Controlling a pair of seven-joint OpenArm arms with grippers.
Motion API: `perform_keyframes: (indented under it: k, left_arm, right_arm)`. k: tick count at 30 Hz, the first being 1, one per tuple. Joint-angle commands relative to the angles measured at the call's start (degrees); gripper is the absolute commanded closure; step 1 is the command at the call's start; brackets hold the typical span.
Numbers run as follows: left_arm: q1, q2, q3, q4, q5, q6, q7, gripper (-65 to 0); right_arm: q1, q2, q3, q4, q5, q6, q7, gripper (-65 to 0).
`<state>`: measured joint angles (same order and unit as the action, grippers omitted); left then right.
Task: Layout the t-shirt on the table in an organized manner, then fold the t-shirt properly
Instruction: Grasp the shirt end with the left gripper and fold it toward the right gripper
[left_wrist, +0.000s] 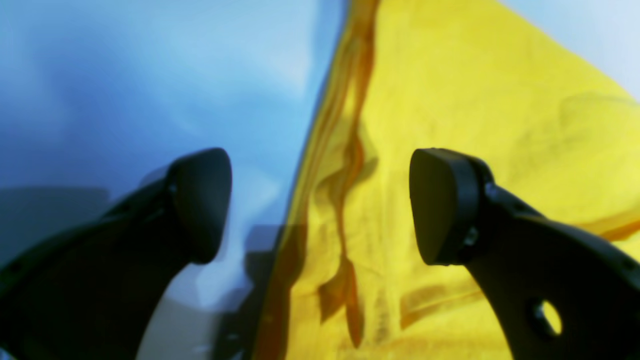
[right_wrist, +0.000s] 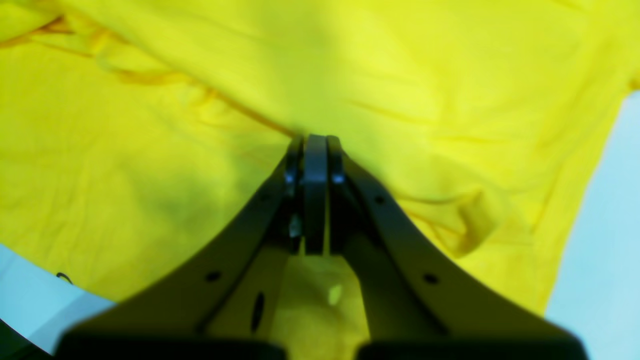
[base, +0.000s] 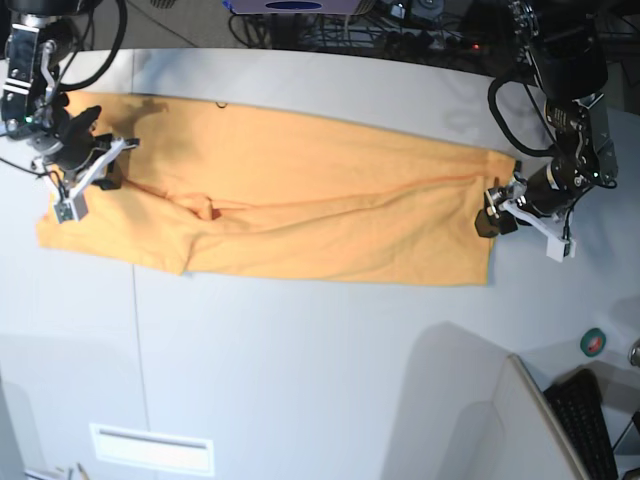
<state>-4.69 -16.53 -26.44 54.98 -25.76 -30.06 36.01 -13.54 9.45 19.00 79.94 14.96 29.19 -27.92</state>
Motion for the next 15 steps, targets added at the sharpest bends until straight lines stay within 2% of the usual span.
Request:
perform_keyframes:
  k: [1, 5, 6, 8, 9, 13, 15]
  left_arm:
    - [0.0, -0.5, 0.0, 0.1, 0.7, 0.2, 1.8, -51.0]
    - [0.0, -0.2, 5.0, -0.2, 0.4, 0.0, 1.8, -50.2]
    - [0.0, -0.2, 6.0, -0.3, 0.5, 0.0, 1.8, -47.6]
    - [0.0, -0.2, 6.4, -0.4, 0.5, 0.1, 1.8, -38.7]
    - [0.0, -0.2, 6.4, -1.0, 0.3, 0.1, 1.8, -31.9]
    - [-0.8, -0.4, 6.4, -3.0, 0.3, 0.1, 1.7, 0.0]
    - [-1.0, -1.3, 6.4, -2.7, 0.2, 0.1, 1.6, 0.0]
  right_arm:
    - [0.1, 0.9, 0.2, 1.2, 0.7, 0.3, 1.2, 0.0]
    - [-0.6, 0.9, 0.2, 1.2, 0.8, 0.3, 1.2, 0.0]
    - [-0.6, 0.9, 0.2, 1.2, 0.8, 0.3, 1.2, 0.0]
    - [-0.7, 0.9, 0.2, 1.2, 0.9, 0.3, 1.2, 0.0]
    - [-0.7, 0.9, 0.2, 1.2, 0.9, 0.3, 1.2, 0.0]
    - [-1.5, 0.9, 0.3, 1.8, 0.9, 0.3, 1.2, 0.0]
    - [-2.2, 0.9, 0.3, 2.7, 0.9, 0.3, 1.2, 0.0]
